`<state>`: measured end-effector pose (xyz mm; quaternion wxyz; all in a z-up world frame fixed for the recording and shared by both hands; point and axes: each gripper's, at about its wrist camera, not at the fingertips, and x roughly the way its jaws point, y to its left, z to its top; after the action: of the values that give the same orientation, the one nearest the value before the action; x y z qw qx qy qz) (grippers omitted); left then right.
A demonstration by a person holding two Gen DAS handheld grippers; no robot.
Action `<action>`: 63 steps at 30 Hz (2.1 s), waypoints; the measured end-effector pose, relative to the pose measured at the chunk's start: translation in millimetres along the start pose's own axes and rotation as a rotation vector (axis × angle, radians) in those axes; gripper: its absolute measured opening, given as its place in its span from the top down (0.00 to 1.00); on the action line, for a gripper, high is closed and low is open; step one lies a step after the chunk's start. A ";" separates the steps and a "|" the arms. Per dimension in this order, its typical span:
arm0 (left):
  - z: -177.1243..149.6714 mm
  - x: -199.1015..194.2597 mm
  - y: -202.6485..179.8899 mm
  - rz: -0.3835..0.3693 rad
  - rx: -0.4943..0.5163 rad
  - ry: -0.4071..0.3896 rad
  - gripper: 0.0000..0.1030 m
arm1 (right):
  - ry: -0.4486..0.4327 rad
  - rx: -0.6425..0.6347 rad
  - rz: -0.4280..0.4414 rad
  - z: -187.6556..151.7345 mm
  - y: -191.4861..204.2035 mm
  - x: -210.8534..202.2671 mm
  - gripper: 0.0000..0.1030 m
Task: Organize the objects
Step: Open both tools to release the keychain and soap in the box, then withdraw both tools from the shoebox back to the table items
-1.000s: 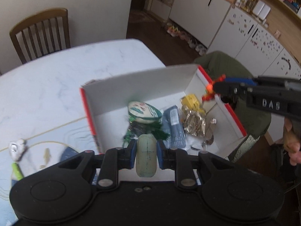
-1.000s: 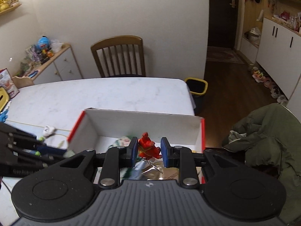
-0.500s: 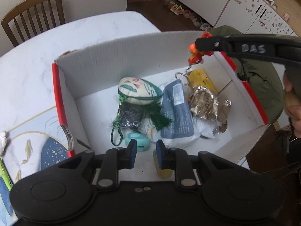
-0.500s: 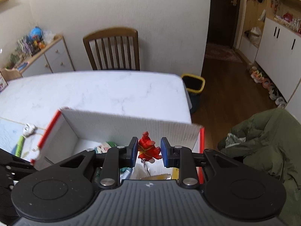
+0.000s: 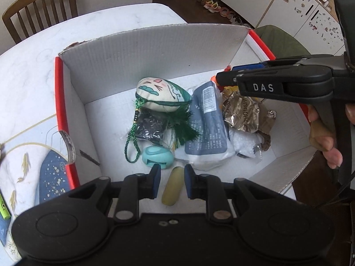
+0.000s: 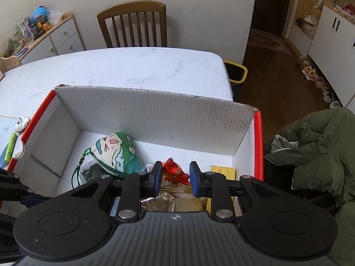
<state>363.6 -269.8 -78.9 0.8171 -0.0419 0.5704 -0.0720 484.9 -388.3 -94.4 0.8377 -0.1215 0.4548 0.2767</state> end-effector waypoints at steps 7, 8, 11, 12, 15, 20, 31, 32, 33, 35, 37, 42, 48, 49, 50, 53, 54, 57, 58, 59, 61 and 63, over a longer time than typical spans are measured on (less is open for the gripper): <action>-3.1 -6.4 -6.0 -0.006 0.008 -0.020 0.73 | -0.007 -0.012 0.050 -3.7 -1.1 -14.0 0.69; -3.8 -8.1 -6.9 -0.008 0.010 -0.024 0.73 | -0.010 -0.015 0.054 -4.1 -0.7 -17.0 0.63; -6.6 -13.8 -9.1 -0.005 0.010 -0.037 0.72 | -0.027 -0.025 0.048 -6.9 0.7 -25.5 0.51; -7.7 -16.4 -9.4 -0.009 0.008 -0.043 0.72 | -0.028 -0.023 0.053 -7.7 0.8 -28.2 0.51; -11.9 -24.9 -10.0 -0.018 0.008 -0.059 0.72 | -0.036 -0.008 0.074 -12.4 0.2 -40.3 0.51; -20.2 -43.2 -11.4 -0.025 0.013 -0.098 0.71 | -0.059 -0.009 0.103 -21.6 6.0 -62.9 0.51; -42.0 -91.9 -6.8 -0.017 0.025 -0.222 0.66 | -0.125 -0.019 0.163 -37.1 36.3 -114.8 0.44; -44.2 -96.0 -4.7 -0.015 0.025 -0.232 0.65 | -0.131 -0.020 0.166 -38.2 40.0 -118.5 0.43; -46.8 -99.6 -2.0 -0.015 0.022 -0.240 0.64 | -0.137 -0.023 0.168 -39.2 43.6 -121.8 0.42; -51.7 -106.5 5.4 -0.017 0.013 -0.252 0.61 | -0.146 -0.024 0.171 -40.9 50.4 -127.8 0.40; -56.9 -113.0 13.8 -0.010 0.005 -0.265 0.51 | -0.152 -0.023 0.177 -42.7 57.6 -132.5 0.36; -73.0 -131.5 42.2 0.012 -0.010 -0.300 0.38 | -0.165 -0.019 0.184 -46.8 82.7 -139.7 0.33; -94.3 -152.3 90.2 0.051 -0.047 -0.343 0.30 | -0.154 -0.024 0.217 -46.6 121.7 -137.7 0.27; -96.9 -154.9 100.1 0.048 -0.064 -0.345 0.30 | -0.150 -0.023 0.219 -45.2 129.0 -135.5 0.27; -99.3 -156.7 110.4 0.044 -0.081 -0.347 0.28 | -0.146 -0.022 0.221 -43.8 136.3 -133.2 0.27; -105.3 -161.8 135.7 0.052 -0.105 -0.361 0.24 | -0.138 -0.021 0.232 -38.0 159.3 -126.4 0.27; -107.2 -163.4 143.1 0.060 -0.109 -0.367 0.20 | -0.138 -0.022 0.234 -36.1 167.6 -124.3 0.27; -113.1 -165.6 166.3 0.070 -0.122 -0.378 0.14 | -0.135 -0.025 0.238 -29.7 191.1 -116.2 0.22; -115.3 -165.6 174.3 0.072 -0.127 -0.378 0.13 | -0.133 -0.029 0.239 -27.3 199.3 -113.0 0.22; -117.2 -165.5 181.6 0.074 -0.132 -0.378 0.10 | -0.131 -0.032 0.239 -24.9 206.6 -109.6 0.22; -122.0 -164.5 196.2 0.076 -0.140 -0.379 0.06 | -0.125 -0.039 0.239 -19.2 221.9 -101.4 0.22; -126.2 -161.1 209.3 0.089 -0.146 -0.379 0.02 | -0.117 -0.043 0.232 -13.4 236.0 -92.3 0.22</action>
<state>205.3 -35.1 -4.8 0.9070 -0.0884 0.4115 0.0147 300.1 -234.1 -14.0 0.8223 -0.0696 0.4103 0.3881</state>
